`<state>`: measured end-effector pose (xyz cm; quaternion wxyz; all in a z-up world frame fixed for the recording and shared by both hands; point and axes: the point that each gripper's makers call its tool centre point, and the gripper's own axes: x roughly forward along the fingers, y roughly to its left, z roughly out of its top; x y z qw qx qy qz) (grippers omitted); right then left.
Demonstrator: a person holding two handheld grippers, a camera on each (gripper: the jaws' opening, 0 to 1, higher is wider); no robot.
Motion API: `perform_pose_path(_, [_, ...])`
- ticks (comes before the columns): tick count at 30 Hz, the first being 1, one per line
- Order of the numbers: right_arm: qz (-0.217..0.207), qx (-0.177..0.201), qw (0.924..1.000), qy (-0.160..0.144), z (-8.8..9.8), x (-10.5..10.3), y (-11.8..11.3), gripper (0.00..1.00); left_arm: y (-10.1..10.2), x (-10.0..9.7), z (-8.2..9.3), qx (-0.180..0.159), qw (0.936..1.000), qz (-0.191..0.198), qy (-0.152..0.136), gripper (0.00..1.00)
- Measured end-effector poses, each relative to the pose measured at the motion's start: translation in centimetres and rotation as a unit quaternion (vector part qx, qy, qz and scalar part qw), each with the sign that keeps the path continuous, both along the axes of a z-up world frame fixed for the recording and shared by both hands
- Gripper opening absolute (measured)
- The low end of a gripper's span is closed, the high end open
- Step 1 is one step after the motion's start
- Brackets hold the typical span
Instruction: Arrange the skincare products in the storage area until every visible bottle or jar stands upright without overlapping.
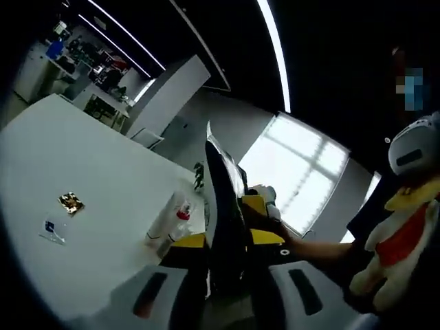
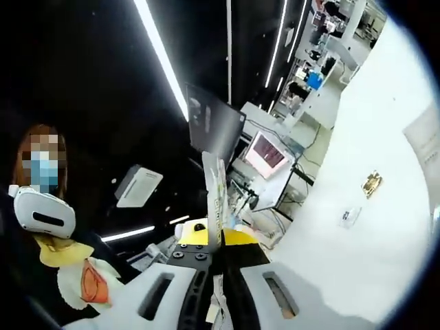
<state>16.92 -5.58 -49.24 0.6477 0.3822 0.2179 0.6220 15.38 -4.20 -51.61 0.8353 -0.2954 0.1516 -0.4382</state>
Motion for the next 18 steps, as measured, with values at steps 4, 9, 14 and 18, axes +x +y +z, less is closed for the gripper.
perform_pose_path(4, [-0.009, -0.021, 0.9997, 0.002, -0.8, 0.5, -0.1, 0.02, 0.2, -0.1, -0.1, -0.01, 0.9999, 0.008, 0.01, 0.08])
perform_pose_path(9, [-0.03, -0.018, 0.9993, -0.017, -1.1, 0.9, -0.2, 0.03, 0.0, 0.1, 0.0, -0.035, 0.9987, 0.024, 0.028, 0.02])
perform_pose_path(14, [-0.061, 0.008, 0.9981, -0.01, -1.2, 1.3, -0.6, 0.06, -0.2, 0.2, 0.1, -0.077, 0.9954, 0.029, 0.049, 0.02])
perform_pose_path(18, [-0.073, 0.024, 0.997, 0.005, -1.4, 1.3, -0.8, 0.08, -0.2, 0.4, 0.6, -0.107, 0.9922, 0.033, 0.055, 0.02])
